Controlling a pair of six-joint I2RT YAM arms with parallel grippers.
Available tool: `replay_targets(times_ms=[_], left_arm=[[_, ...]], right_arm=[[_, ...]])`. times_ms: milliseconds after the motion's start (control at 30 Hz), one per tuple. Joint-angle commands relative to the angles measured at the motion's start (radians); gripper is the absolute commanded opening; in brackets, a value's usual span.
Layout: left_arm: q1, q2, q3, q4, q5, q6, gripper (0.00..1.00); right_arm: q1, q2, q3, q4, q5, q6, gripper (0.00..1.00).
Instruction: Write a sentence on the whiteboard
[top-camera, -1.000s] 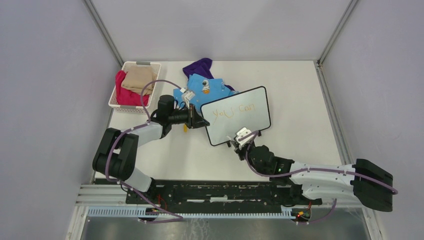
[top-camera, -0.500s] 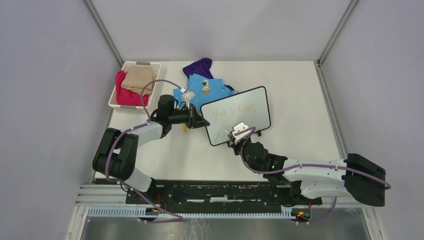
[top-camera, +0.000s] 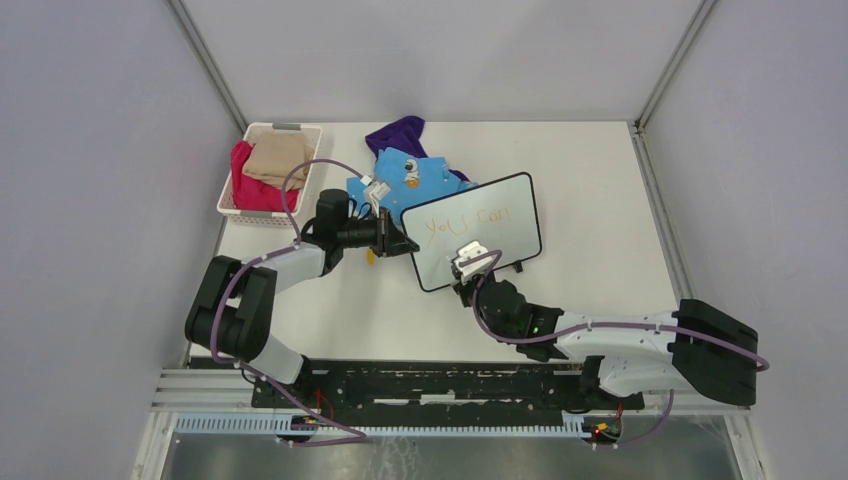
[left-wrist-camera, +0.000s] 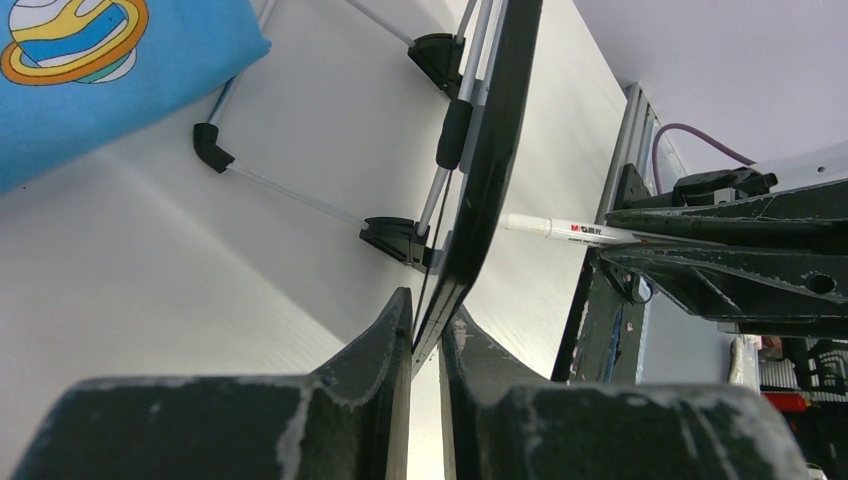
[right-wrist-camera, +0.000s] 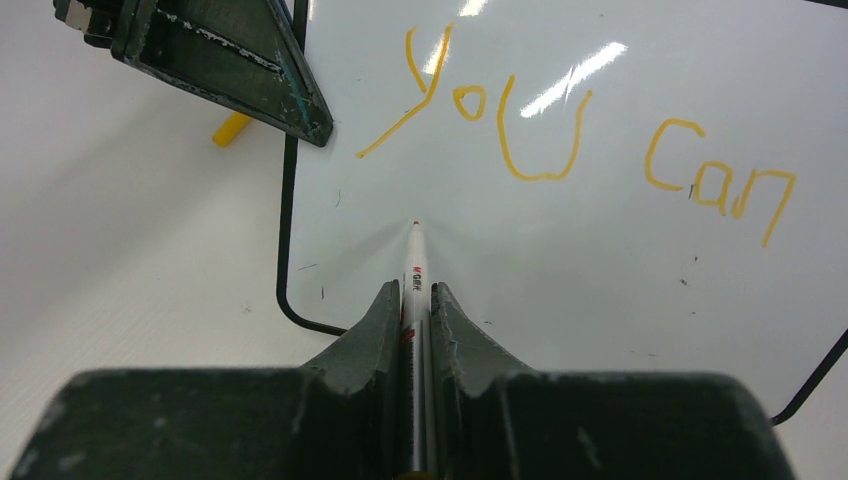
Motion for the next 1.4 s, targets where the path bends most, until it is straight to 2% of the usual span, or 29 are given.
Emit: replay_targets(times_ms=[0, 600, 1367], left_arm=[[-0.003, 0.021, 0.009, -0.083, -0.067, 0.040, 0.02], [-0.003, 0.018, 0.011, -0.086, -0.068, 0.041, 0.02], [-0.004, 0.021, 0.013, -0.094, -0.068, 0.044, 0.02]], right_arm=[[-0.001, 0.019, 0.051, 0.047, 0.030, 0.013, 0.00], [-0.031, 0.052, 0.019, 0.006, 0.027, 0.088, 0.00], [-0.031, -0.011, -0.114, -0.020, -0.003, 0.140, 0.00]])
